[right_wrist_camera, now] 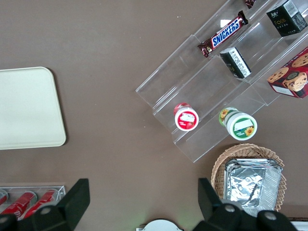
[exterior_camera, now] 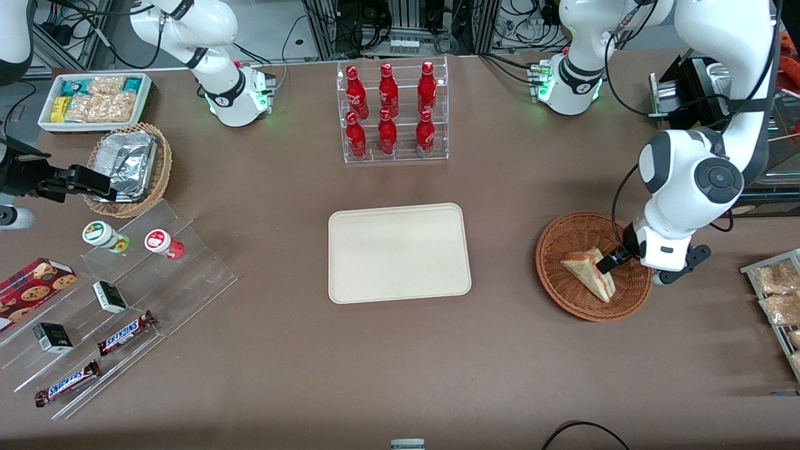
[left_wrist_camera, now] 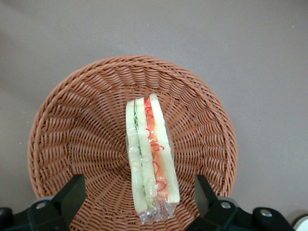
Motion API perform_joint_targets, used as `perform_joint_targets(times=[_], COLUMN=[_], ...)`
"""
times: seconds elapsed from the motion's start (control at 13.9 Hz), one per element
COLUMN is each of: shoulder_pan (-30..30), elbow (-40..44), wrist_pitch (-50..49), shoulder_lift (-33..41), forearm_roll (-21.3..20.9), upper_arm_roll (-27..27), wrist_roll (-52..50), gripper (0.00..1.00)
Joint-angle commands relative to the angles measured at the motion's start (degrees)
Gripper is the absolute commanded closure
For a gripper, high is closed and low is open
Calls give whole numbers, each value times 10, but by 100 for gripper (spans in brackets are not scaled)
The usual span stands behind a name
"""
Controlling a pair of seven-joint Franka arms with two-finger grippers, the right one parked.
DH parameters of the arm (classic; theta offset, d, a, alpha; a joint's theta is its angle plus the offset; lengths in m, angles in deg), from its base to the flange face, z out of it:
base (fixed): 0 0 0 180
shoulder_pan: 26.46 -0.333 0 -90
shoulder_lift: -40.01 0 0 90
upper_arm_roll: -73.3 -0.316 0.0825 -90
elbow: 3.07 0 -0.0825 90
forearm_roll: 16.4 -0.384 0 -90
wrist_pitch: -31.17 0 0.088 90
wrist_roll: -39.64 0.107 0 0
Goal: Place sandwich from basket to tray
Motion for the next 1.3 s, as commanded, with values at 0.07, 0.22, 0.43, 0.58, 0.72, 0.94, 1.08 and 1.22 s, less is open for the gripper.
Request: perform_joint_targets(times=[0.07,0.22,0.43,0.58,0.72,0.94,1.08,1.22], shoulder_pan=[9,12,19,19,19,19,19,19], elbow=[-6,-7,-7,-8,-9,-13,-13,-12], wrist_pitch=[21,29,30,37,46,70,76,74], shoulder_lift=[-13,-19,-26,-34,-44,-66,-75,-74], forearm_roll=[3,3,3,3,3,3,3,3], upper_arm_roll=[1,1,1,1,1,1,1,1], wrist_roll=[-11,-13,-13,-13,-12,-12,-12,-12], gripper=[0,0,0,0,0,0,11,78])
